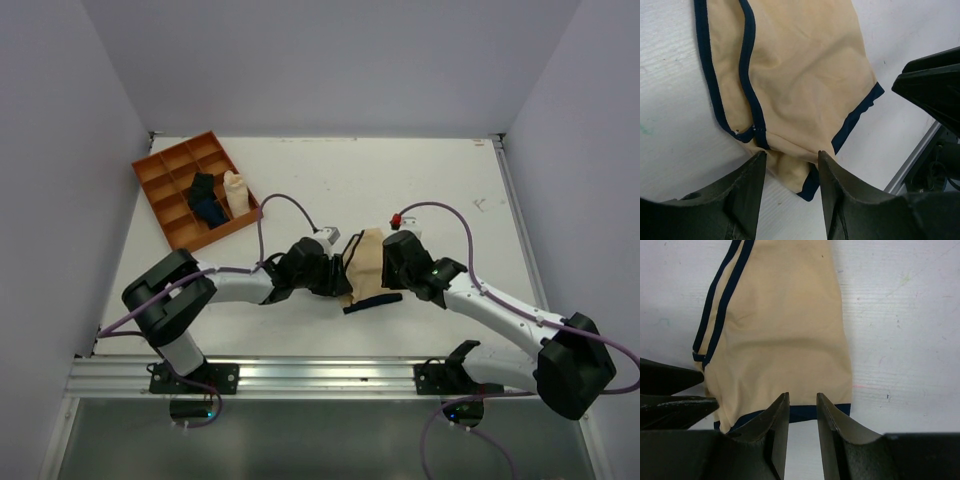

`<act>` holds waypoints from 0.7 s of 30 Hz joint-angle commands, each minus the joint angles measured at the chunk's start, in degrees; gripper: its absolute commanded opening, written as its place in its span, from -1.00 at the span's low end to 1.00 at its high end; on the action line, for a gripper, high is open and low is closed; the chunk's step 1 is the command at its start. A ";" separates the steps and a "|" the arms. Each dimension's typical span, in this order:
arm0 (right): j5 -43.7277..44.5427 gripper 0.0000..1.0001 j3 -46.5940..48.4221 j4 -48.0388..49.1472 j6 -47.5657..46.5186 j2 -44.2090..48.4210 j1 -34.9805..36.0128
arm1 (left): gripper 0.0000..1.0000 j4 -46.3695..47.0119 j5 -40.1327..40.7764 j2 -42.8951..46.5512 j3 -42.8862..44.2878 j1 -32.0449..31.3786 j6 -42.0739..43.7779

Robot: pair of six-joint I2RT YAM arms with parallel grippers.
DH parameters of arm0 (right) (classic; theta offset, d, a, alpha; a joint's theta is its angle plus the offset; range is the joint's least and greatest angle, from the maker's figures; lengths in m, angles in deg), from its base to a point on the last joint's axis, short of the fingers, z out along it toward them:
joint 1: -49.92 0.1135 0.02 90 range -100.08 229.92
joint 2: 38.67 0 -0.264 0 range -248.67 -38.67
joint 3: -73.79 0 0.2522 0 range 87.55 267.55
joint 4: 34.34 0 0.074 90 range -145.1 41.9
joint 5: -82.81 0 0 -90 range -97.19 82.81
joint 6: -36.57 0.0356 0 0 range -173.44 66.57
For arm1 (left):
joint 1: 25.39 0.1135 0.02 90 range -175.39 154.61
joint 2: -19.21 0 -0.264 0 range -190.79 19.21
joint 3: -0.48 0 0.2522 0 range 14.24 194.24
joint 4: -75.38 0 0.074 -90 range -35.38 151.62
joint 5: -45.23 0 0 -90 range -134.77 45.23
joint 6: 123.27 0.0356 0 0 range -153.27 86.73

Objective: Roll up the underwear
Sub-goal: Fold the underwear

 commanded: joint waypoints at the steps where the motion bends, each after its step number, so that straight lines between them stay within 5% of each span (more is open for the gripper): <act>1: -0.18 -0.35 -0.75 1.97 -0.74 0.47 -0.55 | 0.00 -1.13 5.27 0.08 3.15 -1.98 -1.62; 9: -0.89 -0.35 -1.19 2.32 -1.00 1.17 -0.55 | 0.01 -4.38 15.73 3.58 3.33 -5.32 -3.55; 21: -2.56 -0.35 2.24 2.06 -0.03 0.83 -0.64 | 0.01 -3.07 16.09 -2.03 7.19 -9.55 -6.02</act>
